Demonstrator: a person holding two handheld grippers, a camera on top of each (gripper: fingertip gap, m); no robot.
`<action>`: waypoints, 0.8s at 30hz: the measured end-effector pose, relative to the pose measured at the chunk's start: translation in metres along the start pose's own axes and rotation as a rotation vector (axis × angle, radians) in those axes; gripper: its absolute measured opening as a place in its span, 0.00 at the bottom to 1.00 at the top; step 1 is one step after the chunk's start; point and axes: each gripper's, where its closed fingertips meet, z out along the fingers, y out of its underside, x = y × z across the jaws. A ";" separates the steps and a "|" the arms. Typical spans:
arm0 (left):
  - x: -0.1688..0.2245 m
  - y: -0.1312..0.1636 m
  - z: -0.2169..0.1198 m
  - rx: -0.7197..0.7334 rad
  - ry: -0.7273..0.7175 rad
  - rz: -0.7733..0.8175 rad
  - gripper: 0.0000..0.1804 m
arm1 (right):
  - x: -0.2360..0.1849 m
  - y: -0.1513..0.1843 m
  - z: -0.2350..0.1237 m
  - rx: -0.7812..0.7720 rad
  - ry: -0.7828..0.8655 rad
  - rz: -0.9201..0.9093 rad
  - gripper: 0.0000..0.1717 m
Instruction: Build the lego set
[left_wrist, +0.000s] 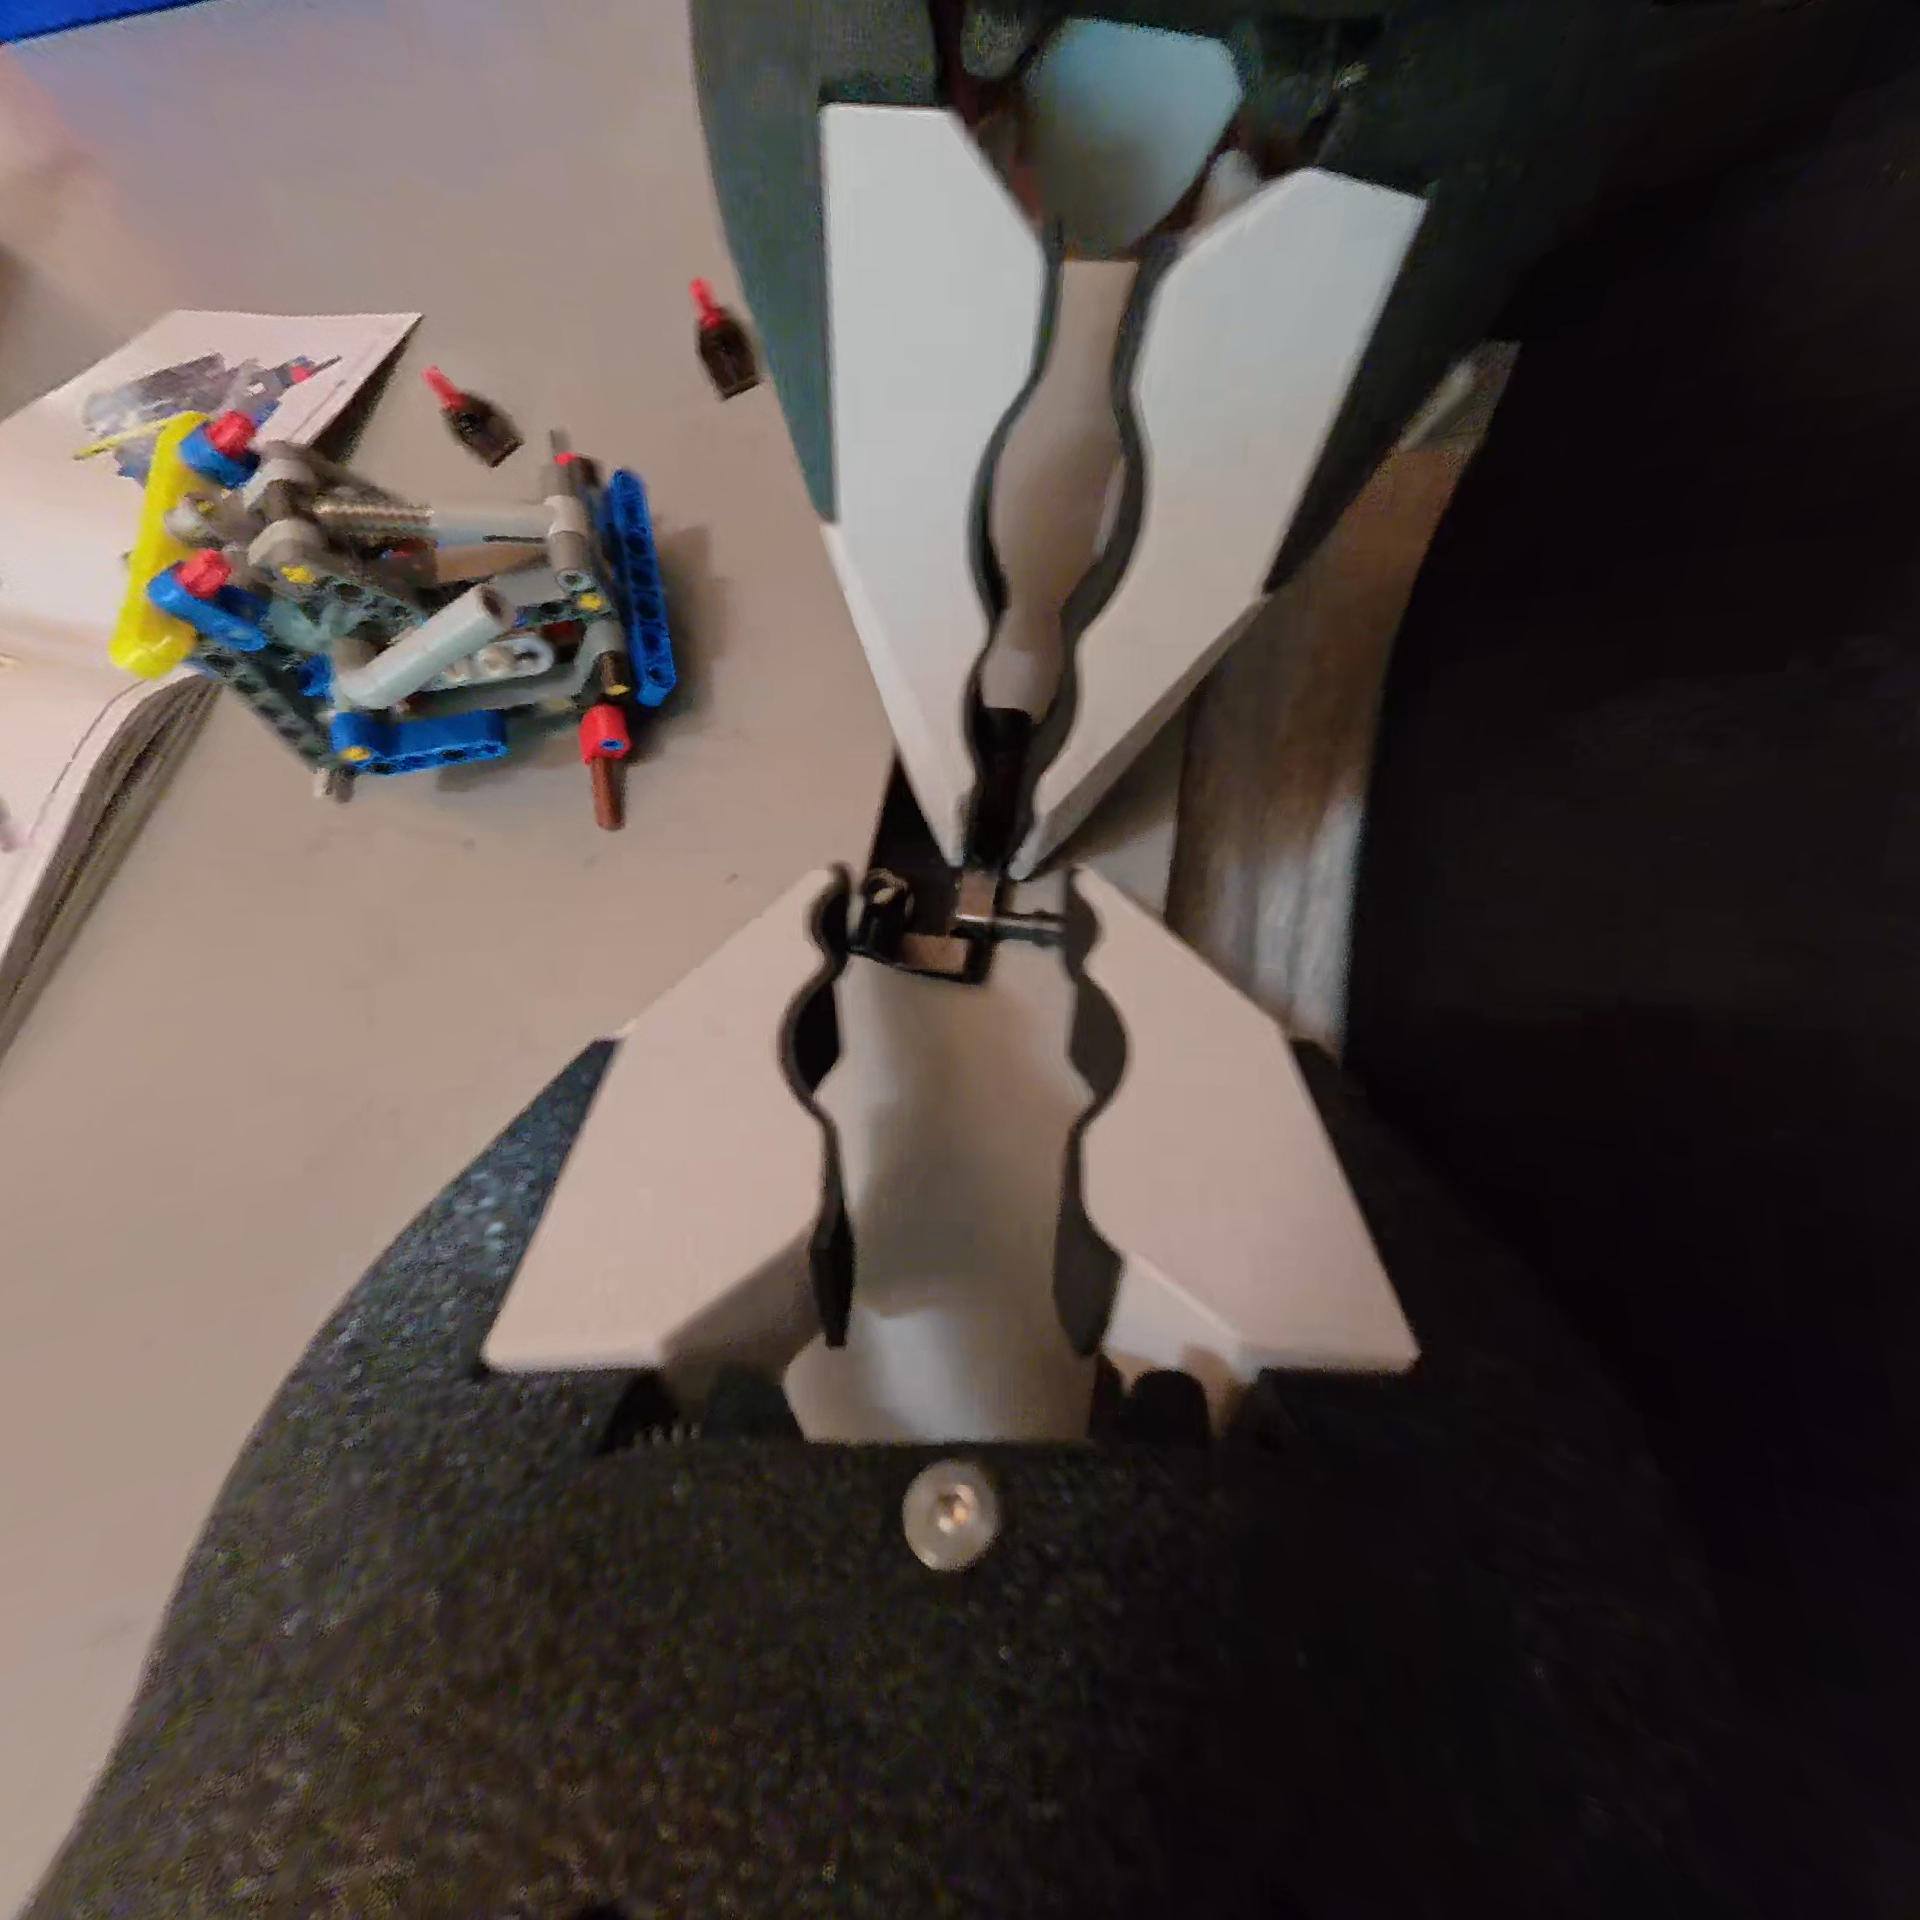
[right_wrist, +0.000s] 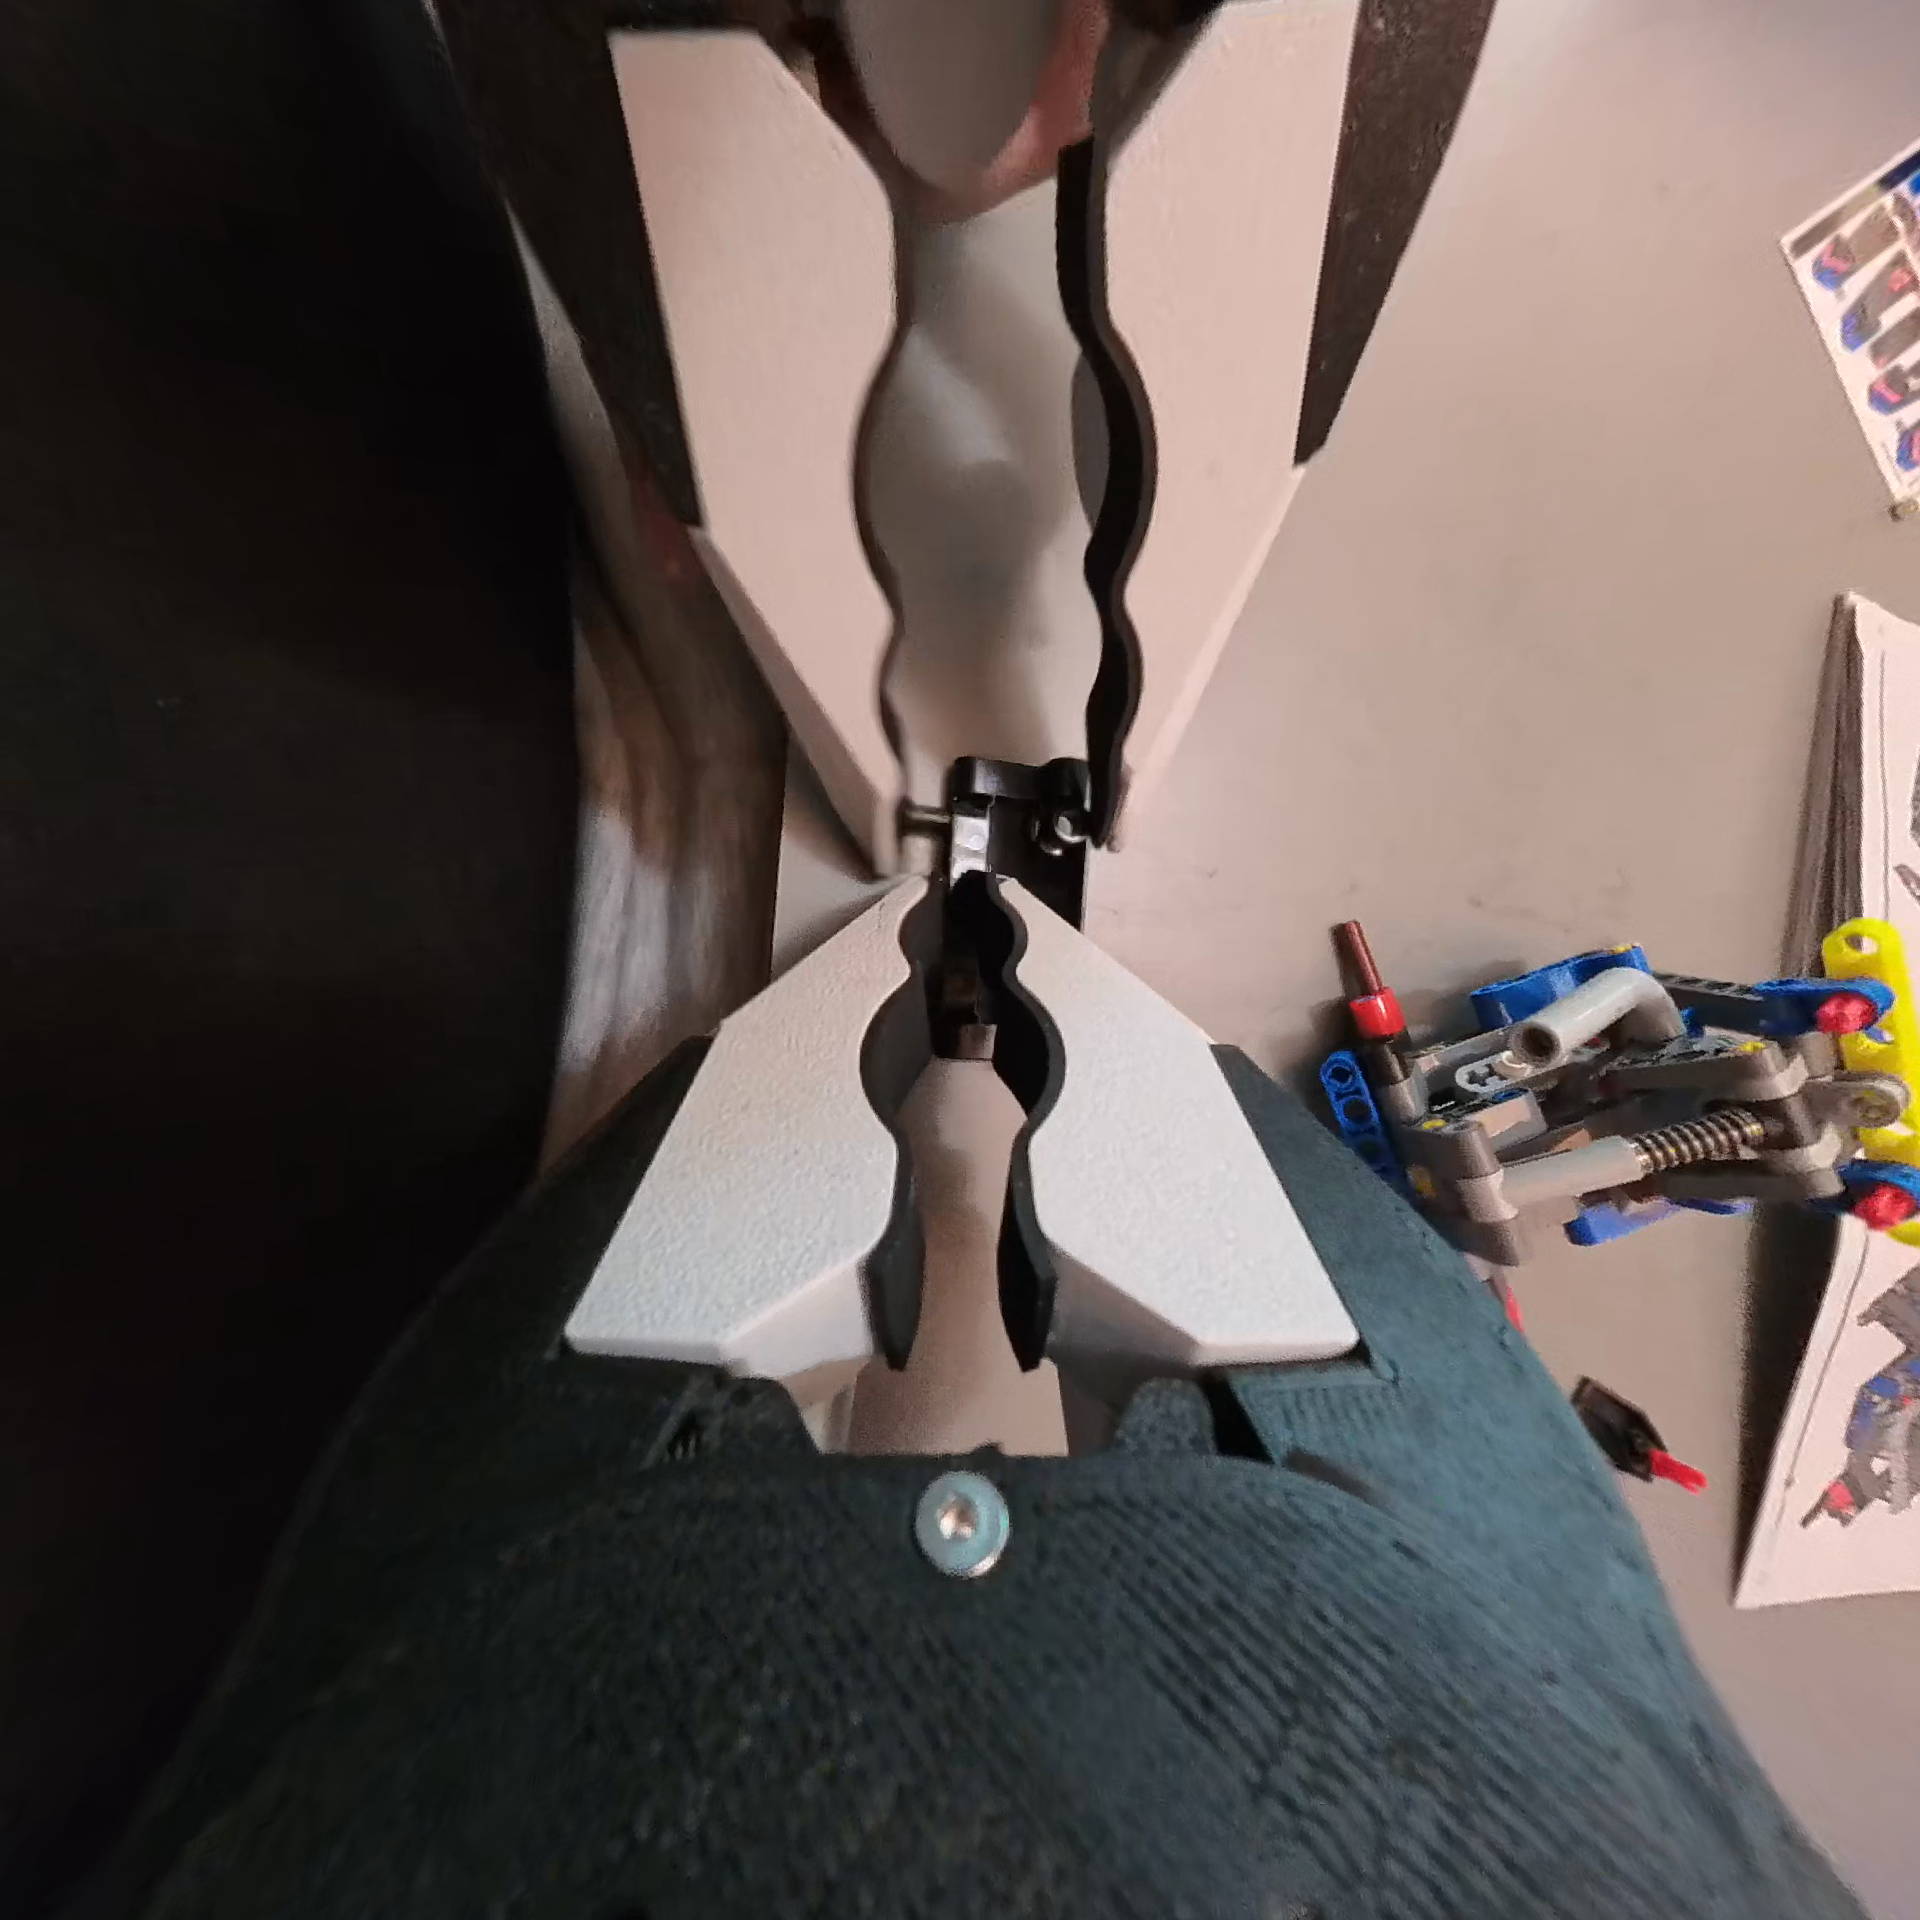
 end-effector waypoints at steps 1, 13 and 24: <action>0.007 -0.001 -0.002 0.012 0.049 0.009 0.33 | 0.000 0.000 0.000 0.001 0.005 0.000 0.03; 0.011 0.011 -0.004 -0.043 0.151 -0.092 0.29 | -0.005 -0.004 0.001 -0.012 -0.005 -0.040 0.03; 0.010 0.010 -0.004 -0.035 0.153 -0.097 0.22 | -0.005 -0.005 0.001 -0.006 -0.004 -0.042 0.02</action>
